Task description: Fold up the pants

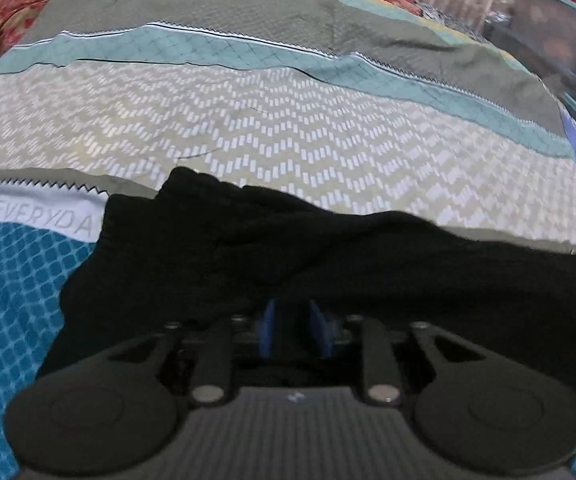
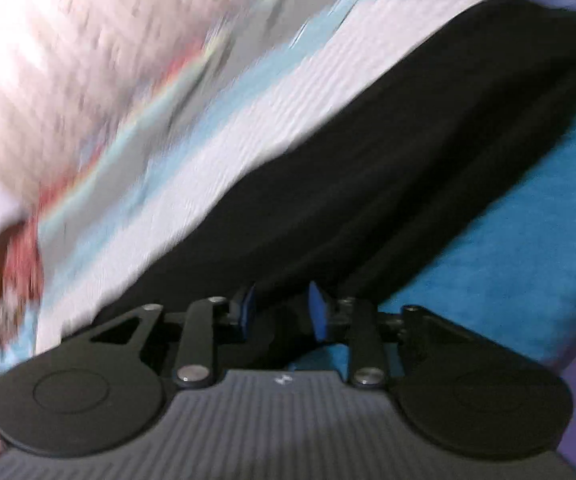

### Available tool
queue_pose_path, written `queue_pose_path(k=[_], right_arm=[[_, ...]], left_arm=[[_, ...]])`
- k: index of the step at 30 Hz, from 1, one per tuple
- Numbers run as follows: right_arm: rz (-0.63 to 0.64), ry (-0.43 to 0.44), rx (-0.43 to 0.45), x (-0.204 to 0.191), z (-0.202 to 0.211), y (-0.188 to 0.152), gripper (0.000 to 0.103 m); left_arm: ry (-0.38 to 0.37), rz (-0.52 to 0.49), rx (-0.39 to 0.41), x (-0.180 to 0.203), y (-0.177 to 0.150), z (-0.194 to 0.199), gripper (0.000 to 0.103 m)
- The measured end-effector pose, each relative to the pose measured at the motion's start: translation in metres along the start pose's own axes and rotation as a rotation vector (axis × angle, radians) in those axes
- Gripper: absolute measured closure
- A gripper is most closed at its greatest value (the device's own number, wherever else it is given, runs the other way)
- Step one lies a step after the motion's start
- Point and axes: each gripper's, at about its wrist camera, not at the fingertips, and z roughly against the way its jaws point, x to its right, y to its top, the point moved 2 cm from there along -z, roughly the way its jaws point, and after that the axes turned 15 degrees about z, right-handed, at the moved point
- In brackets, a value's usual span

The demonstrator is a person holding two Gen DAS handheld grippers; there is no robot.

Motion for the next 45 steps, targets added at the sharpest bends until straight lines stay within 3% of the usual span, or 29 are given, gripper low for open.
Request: queue_pose_path(k=[5,6,9,12,14,18,24,26,30,32,38,41,45], right_arm=[[-0.195,-0.165,0.217,0.069,0.045,0.002,0.05],[-0.226,-0.192,0.257,0.081,0.049,0.004,0.041],[-0.286,-0.246,0.339,0.107,0.051,0.009,0.036],[-0.332,-0.246,0.368,0.134,0.05,0.014,0.036],[-0.355,-0.243,0.38,0.148,0.044,0.016,0.037],[-0.392,-0.224,0.424,0.172,0.041,0.017,0.037],[-0.436,-0.214,0.45,0.207,0.025,0.045,0.036],[-0.396,-0.256,0.431,0.204,0.02,0.052,0.037],[-0.304,-0.291,0.361,0.199,0.014,0.061,0.074],[-0.267,-0.287,0.361,0.192,0.019,0.067,0.08],[-0.018,-0.26,0.387,0.13,0.034,0.085,0.085],[0.208,-0.223,0.372,0.076,0.035,0.086,0.085],[0.485,-0.122,0.323,0.007,0.031,0.06,0.086]], left_arm=[[-0.042,-0.086,0.026,0.052,-0.007,0.021,0.072],[-0.071,-0.105,0.016,0.066,-0.01,0.021,0.071],[-0.138,-0.148,-0.048,0.102,-0.023,0.012,0.068],[-0.17,-0.172,-0.138,0.128,-0.039,-0.005,0.068],[-0.153,-0.202,-0.175,0.139,-0.052,-0.018,0.067],[-0.108,-0.251,-0.185,0.147,-0.064,-0.029,0.062],[-0.114,-0.199,-0.211,0.144,-0.058,-0.036,0.06],[-0.112,-0.198,-0.208,0.143,-0.059,-0.037,0.057],[-0.097,-0.233,-0.201,0.149,-0.062,-0.037,0.053],[-0.1,-0.237,-0.199,0.147,-0.062,-0.035,0.054],[-0.126,-0.168,-0.19,0.133,-0.05,-0.023,0.061],[-0.128,-0.131,-0.166,0.121,-0.042,-0.014,0.061],[-0.137,-0.071,-0.153,0.099,-0.035,-0.001,0.061]])
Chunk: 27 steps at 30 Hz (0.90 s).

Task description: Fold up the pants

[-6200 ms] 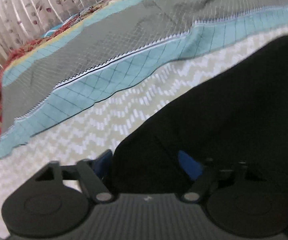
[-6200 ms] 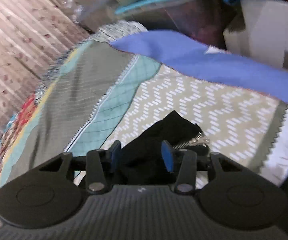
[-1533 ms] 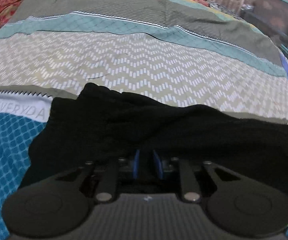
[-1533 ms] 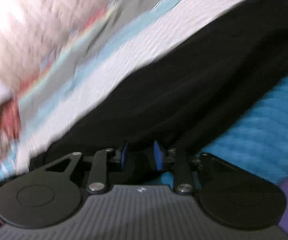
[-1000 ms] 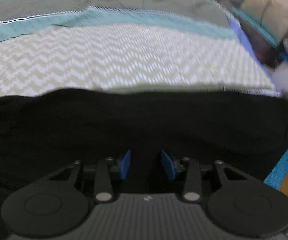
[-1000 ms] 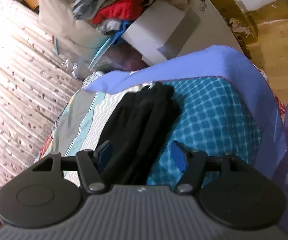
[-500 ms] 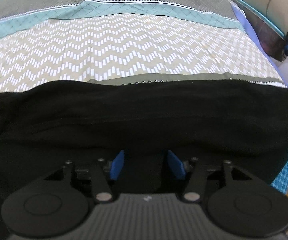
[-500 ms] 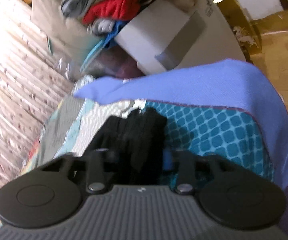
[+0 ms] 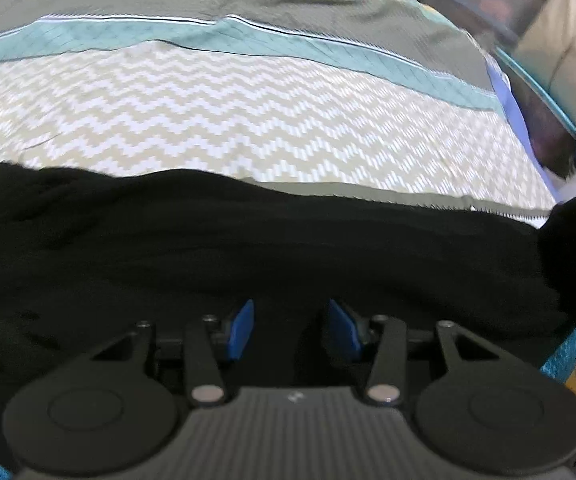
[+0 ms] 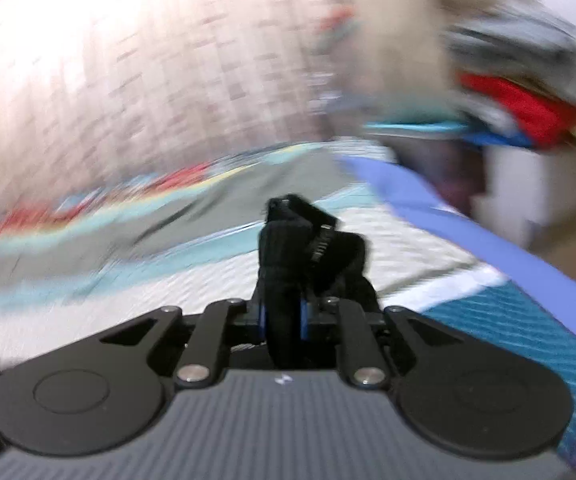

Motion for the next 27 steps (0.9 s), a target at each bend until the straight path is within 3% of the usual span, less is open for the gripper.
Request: queue_pose_path(k=[4,7,9,11,17,19,21,24,27], right_arm=[[0.195,0.133,-0.09,-0.067,-0.006,-0.02,0.086],[0.294,0.155,-0.21,-0.101,-0.021,-0.047,0.077],[0.316,0.163,-0.248,-0.112,-0.023,-0.058,0.048],[0.329,0.191,-0.228,-0.119,-0.015,-0.055,0.035],[0.287,0.23,-0.125,-0.113,0.007,-0.031,0.036],[0.236,0.218,-0.118,-0.107,0.005,-0.029,0.042],[0.194,0.189,-0.157,-0.1,-0.009,-0.031,0.057],[0.154,0.146,-0.314,-0.096,-0.037,-0.049,0.056],[0.232,0.111,-0.358,-0.11,-0.045,-0.046,0.053]], left_arm=[[0.0,0.018,-0.003,-0.016,-0.005,0.008,0.059],[-0.004,0.025,-0.011,-0.022,-0.009,0.012,0.058],[-0.011,0.023,-0.006,-0.025,-0.01,0.016,0.057],[-0.019,0.018,0.005,-0.026,-0.01,0.022,0.056],[-0.05,0.03,0.032,-0.04,-0.012,0.042,0.054],[-0.051,0.03,0.046,-0.047,-0.014,0.051,0.054],[-0.058,0.036,0.065,-0.056,-0.016,0.064,0.054],[-0.072,0.066,0.118,-0.078,-0.02,0.092,0.05],[-0.063,0.132,0.209,-0.111,-0.02,0.125,0.035]])
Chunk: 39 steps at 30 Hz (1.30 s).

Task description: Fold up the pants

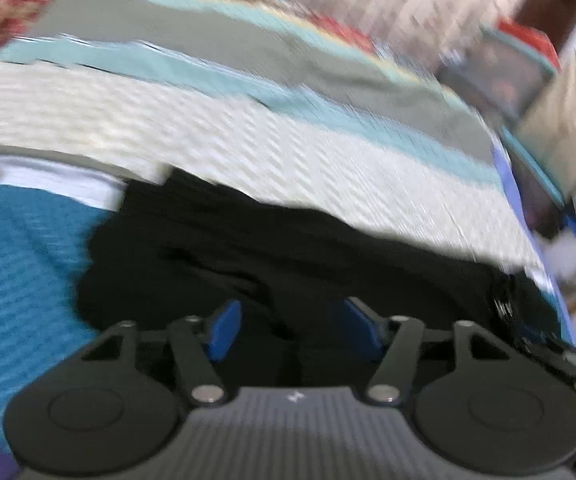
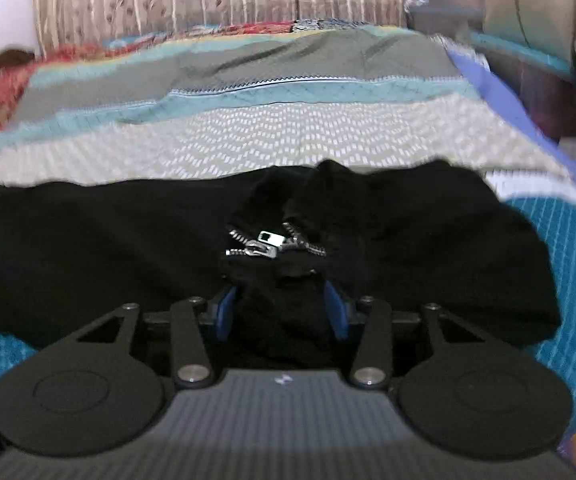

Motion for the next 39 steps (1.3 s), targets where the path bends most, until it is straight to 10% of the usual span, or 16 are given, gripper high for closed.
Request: queue_pose_path(k=[4,9,12,23,29,39], right_arm=[[0.009,-0.026,0.052,-0.004,0.019,0.025,0.052],[-0.183,0.185,0.105,-0.015,0.018,0.057,0.052],[-0.292,0.382,0.036,-0.049,-0.014,0.076,0.075],[-0.256,0.694,-0.177,-0.19,-0.087,0.136,0.077],[-0.371,0.712,-0.294,-0.213,-0.117,0.122,0.079],[-0.488,0.712,-0.253,-0.195,-0.105,0.106,0.087]], left_arm=[[0.064,0.133,0.13,-0.056,0.016,0.03,0.012],[0.019,0.324,0.066,-0.108,0.025,0.007,0.004],[0.004,0.384,0.025,-0.119,0.024,-0.02,0.001],[-0.077,0.469,0.056,-0.143,0.04,-0.075,0.001],[-0.019,0.327,0.074,-0.117,0.048,-0.089,0.069],[-0.129,0.139,0.154,-0.032,0.034,-0.031,0.075]])
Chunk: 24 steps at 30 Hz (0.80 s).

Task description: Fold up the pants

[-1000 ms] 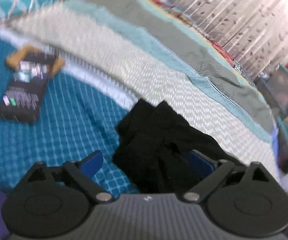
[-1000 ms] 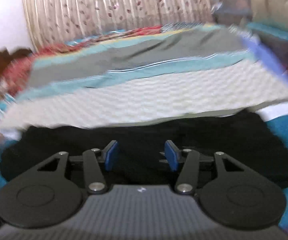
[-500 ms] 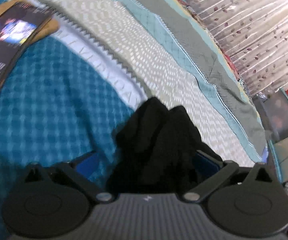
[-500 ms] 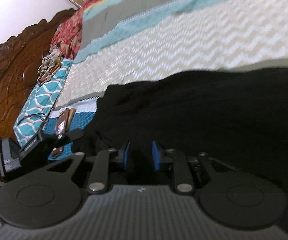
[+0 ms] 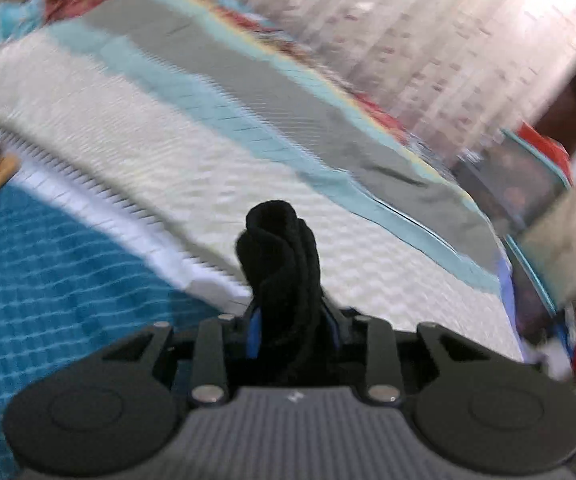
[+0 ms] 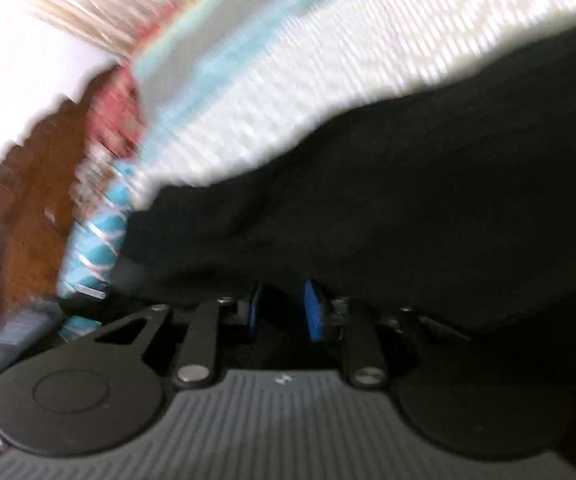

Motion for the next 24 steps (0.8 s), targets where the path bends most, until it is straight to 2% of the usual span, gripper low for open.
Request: queue_pose_path(k=[2,4,6,11,13,15,16,17,19,21,24], right_arm=[[0.015,-0.003,-0.008,-0.001,-0.003,-0.004,0.086],[-0.014,0.036,-0.001,0.0,0.004,-0.002,0.084],[-0.05,0.062,0.048,0.007,0.02,0.0,0.082],[-0.107,-0.002,0.2,0.046,0.079,-0.005,0.079],[-0.173,-0.021,0.266,0.067,0.103,-0.01,0.078],[-0.244,-0.024,0.333,0.086,0.124,-0.016,0.075],[-0.276,-0.021,0.361,0.093,0.131,-0.018,0.072],[-0.304,-0.018,0.384,0.099,0.138,-0.021,0.067],[-0.337,0.005,0.415,0.104,0.146,-0.026,0.056],[-0.342,0.036,0.425,0.101,0.146,-0.028,0.041],[-0.314,0.072,0.399,0.095,0.139,-0.026,0.028]], left_arm=[[0.0,-0.099,0.003,0.028,-0.012,-0.001,0.075],[-0.006,-0.196,0.003,0.055,-0.028,-0.004,0.075],[0.001,-0.273,0.0,0.078,-0.043,-0.01,0.075],[0.004,-0.371,-0.072,0.116,-0.077,-0.042,0.071],[-0.014,-0.409,-0.136,0.129,-0.092,-0.059,0.059],[-0.03,-0.442,-0.256,0.138,-0.102,-0.074,0.049],[-0.032,-0.448,-0.301,0.141,-0.105,-0.075,0.048],[-0.047,-0.453,-0.313,0.141,-0.106,-0.071,0.048],[-0.09,-0.449,-0.275,0.137,-0.096,-0.052,0.045],[-0.1,-0.399,-0.207,0.124,-0.075,-0.033,0.041],[-0.02,-0.269,-0.098,0.085,-0.036,-0.012,0.04]])
